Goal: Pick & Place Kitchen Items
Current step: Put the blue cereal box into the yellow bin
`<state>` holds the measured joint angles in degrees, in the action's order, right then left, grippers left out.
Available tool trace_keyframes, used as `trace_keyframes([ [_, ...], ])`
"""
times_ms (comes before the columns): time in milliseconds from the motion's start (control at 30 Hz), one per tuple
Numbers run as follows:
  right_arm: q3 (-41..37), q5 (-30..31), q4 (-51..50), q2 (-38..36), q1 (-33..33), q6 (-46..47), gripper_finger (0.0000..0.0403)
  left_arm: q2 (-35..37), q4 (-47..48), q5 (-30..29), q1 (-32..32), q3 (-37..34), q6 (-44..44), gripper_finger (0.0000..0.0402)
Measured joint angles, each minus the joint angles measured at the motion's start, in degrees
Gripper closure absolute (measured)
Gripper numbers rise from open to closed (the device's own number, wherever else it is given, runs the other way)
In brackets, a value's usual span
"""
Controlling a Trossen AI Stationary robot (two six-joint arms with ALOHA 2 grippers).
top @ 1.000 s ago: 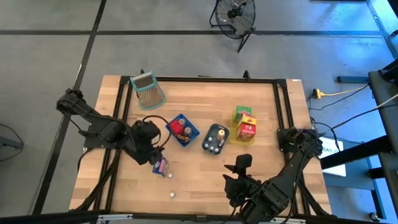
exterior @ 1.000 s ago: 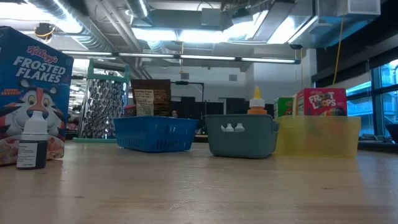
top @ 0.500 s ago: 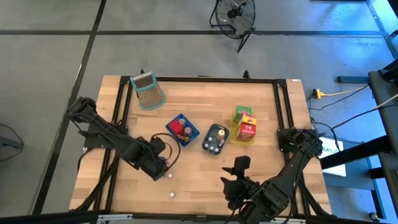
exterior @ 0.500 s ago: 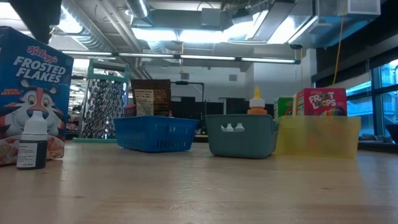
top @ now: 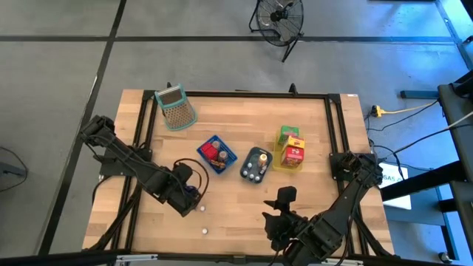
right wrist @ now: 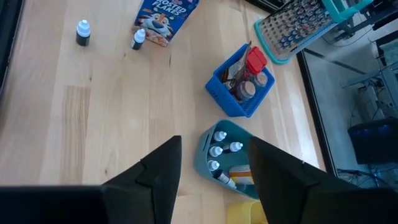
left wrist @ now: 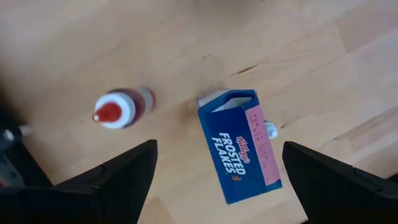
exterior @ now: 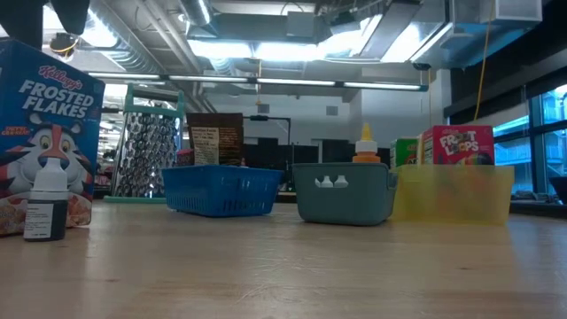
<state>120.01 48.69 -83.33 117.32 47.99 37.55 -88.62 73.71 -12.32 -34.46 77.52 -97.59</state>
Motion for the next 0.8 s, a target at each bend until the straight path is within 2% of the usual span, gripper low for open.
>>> trace_keyframes([
  [800, 0.0, 0.0, 0.3, 0.0, 0.0, -0.9, 0.0217, -0.7, -0.9, 0.4, -1.5, 0.0, -10.7, 0.006],
])
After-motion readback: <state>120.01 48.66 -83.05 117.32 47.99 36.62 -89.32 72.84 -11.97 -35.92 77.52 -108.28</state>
